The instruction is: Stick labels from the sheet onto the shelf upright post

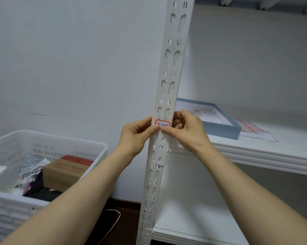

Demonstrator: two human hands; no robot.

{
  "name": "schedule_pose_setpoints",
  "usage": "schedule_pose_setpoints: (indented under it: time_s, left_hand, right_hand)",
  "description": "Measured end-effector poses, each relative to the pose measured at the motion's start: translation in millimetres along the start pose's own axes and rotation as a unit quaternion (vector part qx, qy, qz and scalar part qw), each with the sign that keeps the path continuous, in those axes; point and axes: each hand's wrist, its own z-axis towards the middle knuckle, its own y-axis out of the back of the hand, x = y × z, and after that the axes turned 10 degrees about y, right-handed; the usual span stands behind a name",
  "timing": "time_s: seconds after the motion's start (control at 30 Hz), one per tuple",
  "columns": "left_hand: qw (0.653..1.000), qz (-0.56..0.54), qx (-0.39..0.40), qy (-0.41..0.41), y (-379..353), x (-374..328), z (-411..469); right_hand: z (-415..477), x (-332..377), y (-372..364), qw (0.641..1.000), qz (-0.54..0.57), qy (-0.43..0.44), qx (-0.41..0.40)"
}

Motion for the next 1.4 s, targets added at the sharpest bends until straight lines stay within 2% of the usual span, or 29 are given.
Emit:
schedule_pose_setpoints:
  time_s: [0.2,0.3,0.43,0.57,0.7,0.8,0.87,1.0,1.1,1.27,1.4]
  left_hand:
    - [1.0,-0.019,-0.001,0.018,-3.0,-5.7,-6.7]
    - [0.999,-0.031,-0.02,0.015,-6.8,-8.6,-4.6]
    - [0.998,-0.047,-0.032,0.032,-6.9,-6.5,-5.1]
    - [0.996,-0.065,-0.049,0.041,-8.7,-8.1,-4.1]
    - [0.995,-0.072,-0.045,0.045,-8.2,-7.4,-6.4]
    - [0.993,-0.092,-0.049,0.054,-8.5,-7.9,-7.5]
    - [0.993,-0.093,-0.039,0.054,-10.0,-7.9,-9.7]
    - [0.997,-0.065,-0.029,0.016,-10.3,-3.1,-11.4]
    - [0.997,-0.063,-0.03,0.017,-10.9,-3.8,-8.3]
    - [0.996,-0.072,-0.05,0.027,-11.1,-6.9,-7.0]
    - [0.999,-0.012,-0.047,0.021,-12.5,-12.9,-9.3]
  right_hand:
    - [-1.1,3.1,5.6,0.998,0.052,-0.018,0.012]
    - [0.9,3.8,2.8,1.0,0.017,-0.019,-0.014]
    - [1.8,2.8,3.3,0.999,0.023,-0.027,-0.007]
    - [4.6,2.7,-4.9,0.997,-0.063,-0.023,-0.043]
    - [4.0,2.5,-4.2,0.999,-0.039,-0.026,-0.021]
    - [3.6,4.1,-9.0,0.997,-0.075,-0.02,-0.021]
    - [4.2,5.1,-5.9,0.998,-0.057,-0.025,-0.012]
    - [0.1,3.1,7.7,0.998,0.053,-0.021,0.037]
    - [0.6,3.5,9.1,0.997,0.06,-0.024,0.039]
    - [0.0,3.6,2.9,1.0,0.019,-0.016,-0.012]
    - [-13.0,8.6,8.9,0.999,0.028,-0.012,0.043]
